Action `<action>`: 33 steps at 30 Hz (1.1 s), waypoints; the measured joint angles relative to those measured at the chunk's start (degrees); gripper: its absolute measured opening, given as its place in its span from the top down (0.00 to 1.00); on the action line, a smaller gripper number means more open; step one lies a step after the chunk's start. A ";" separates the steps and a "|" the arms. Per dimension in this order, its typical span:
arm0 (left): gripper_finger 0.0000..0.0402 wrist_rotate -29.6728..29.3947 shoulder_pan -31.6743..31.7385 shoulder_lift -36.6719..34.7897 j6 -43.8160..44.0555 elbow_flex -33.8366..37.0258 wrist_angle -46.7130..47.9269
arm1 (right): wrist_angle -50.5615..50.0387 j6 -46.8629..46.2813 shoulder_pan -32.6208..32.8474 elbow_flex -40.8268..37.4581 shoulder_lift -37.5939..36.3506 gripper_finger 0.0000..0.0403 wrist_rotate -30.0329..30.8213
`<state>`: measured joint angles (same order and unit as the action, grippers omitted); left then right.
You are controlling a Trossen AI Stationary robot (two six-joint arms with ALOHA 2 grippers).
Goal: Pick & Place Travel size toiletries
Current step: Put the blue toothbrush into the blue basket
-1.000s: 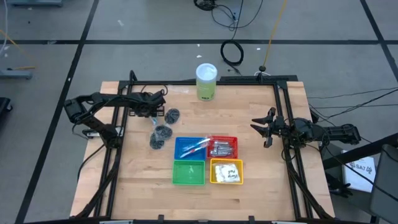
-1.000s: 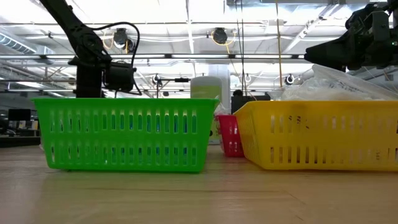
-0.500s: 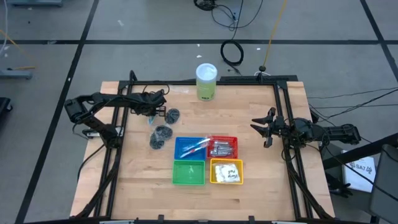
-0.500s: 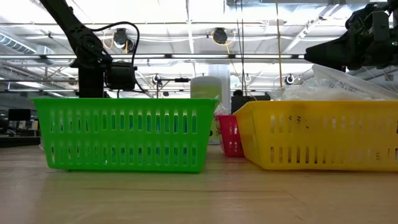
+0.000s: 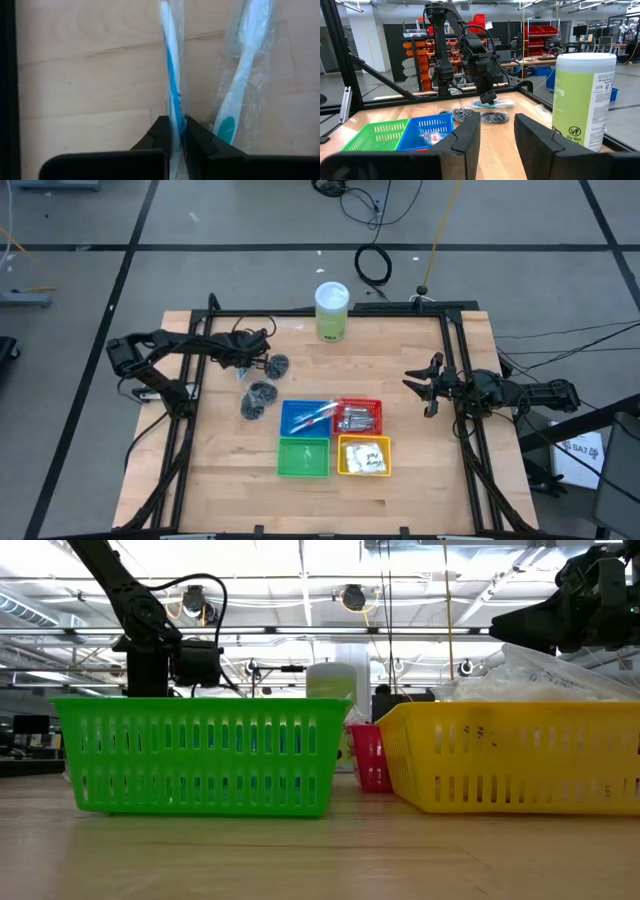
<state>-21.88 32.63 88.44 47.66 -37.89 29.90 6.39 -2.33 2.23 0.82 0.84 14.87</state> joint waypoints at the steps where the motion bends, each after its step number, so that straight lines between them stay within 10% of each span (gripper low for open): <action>1: 0.94 -0.44 -0.29 0.00 0.00 0.00 -0.08 | 0.02 0.00 0.00 0.00 -0.01 0.73 0.00; 33: 0.98 -3.51 -11.86 -21.57 -12.22 -0.04 -7.21 | 0.00 0.00 0.01 -0.01 -0.02 0.73 0.00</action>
<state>-25.39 20.77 66.88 35.45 -37.93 22.69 6.39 -2.33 2.24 0.81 0.82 14.87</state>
